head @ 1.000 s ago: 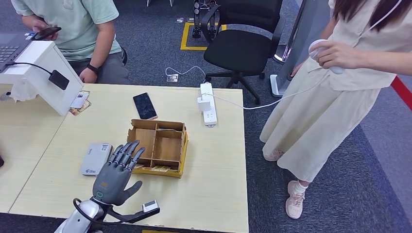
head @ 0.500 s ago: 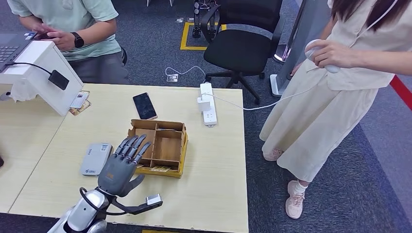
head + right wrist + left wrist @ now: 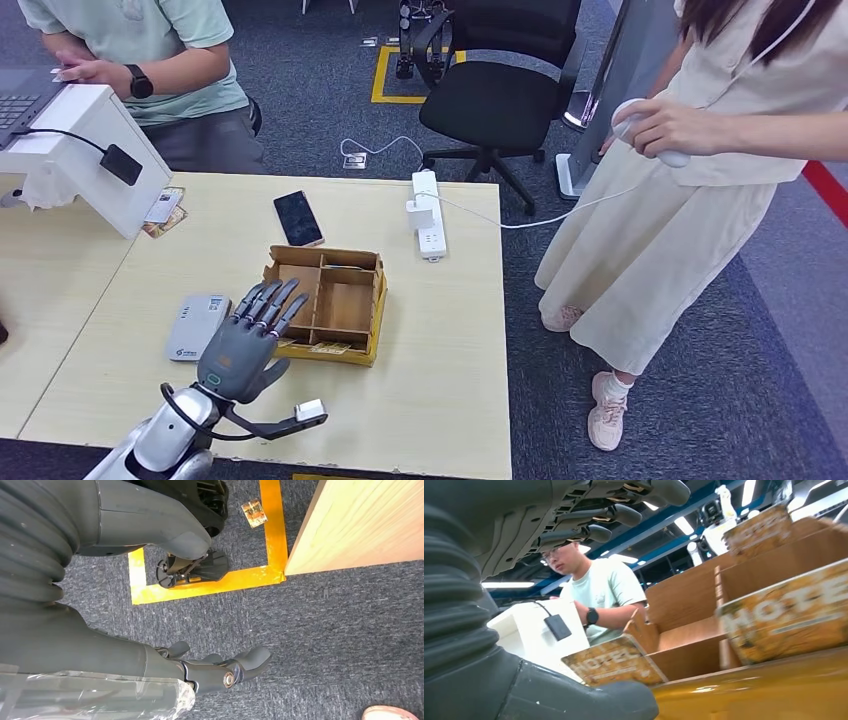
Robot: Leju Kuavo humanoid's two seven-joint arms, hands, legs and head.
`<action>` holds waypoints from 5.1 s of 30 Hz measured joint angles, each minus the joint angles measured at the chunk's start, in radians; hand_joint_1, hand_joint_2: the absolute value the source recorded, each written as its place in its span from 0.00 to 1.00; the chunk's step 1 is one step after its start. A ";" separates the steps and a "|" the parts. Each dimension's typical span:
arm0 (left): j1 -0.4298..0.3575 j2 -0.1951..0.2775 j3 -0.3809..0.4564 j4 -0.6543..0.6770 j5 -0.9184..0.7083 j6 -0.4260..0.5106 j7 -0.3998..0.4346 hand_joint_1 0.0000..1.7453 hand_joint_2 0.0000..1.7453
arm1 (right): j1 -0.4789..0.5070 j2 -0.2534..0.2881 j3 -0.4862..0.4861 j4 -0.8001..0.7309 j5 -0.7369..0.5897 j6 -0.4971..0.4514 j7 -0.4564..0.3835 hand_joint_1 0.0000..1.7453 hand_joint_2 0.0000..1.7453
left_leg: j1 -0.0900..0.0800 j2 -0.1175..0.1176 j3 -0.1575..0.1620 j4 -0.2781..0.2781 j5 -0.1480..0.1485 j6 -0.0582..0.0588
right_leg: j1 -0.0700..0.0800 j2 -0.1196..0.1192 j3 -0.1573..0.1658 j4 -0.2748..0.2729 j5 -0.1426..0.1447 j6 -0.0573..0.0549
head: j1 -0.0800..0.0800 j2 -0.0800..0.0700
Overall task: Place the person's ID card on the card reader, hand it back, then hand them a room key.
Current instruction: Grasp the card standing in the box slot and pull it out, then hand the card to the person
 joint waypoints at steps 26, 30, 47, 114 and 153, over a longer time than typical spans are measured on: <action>-0.004 0.050 0.028 0.050 0.026 -0.029 0.003 0.00 1.00 | 0.004 0.000 0.000 0.000 0.000 -0.010 0.001 0.00 1.00 | 0.000 0.000 0.000 0.000 0.000 0.000 | 0.000 0.000 0.000 0.000 0.000 0.000 | 0.000 0.000; -0.003 0.049 0.028 0.055 0.030 -0.039 0.001 0.00 1.00 | 0.005 0.000 0.000 0.000 0.000 -0.010 0.001 0.00 1.00 | 0.000 0.000 0.000 0.000 0.000 0.000 | 0.000 0.000 0.000 0.000 0.000 0.000 | 0.000 0.000; 0.036 0.048 0.029 0.054 0.132 -0.096 -0.037 1.00 1.00 | 0.006 0.000 0.000 0.000 -0.003 -0.009 0.000 0.00 1.00 | 0.000 0.000 0.000 0.000 0.000 0.000 | 0.000 0.000 0.000 0.000 0.000 0.000 | 0.000 0.000; -0.097 0.144 0.037 -0.052 0.158 -0.037 -0.086 1.00 1.00 | 0.016 -0.001 0.000 0.011 0.037 -0.051 0.052 0.00 1.00 | 0.000 0.000 0.000 0.000 0.001 -0.001 | 0.000 0.000 0.000 0.001 0.000 0.000 | 0.000 0.000; -0.629 0.098 0.091 0.300 0.205 -0.033 0.053 1.00 1.00 | 0.010 0.001 0.000 0.023 0.041 -0.047 0.034 0.00 1.00 | 0.000 0.000 0.000 0.001 0.002 -0.002 | 0.001 0.001 -0.002 0.002 0.002 -0.002 | 0.000 0.000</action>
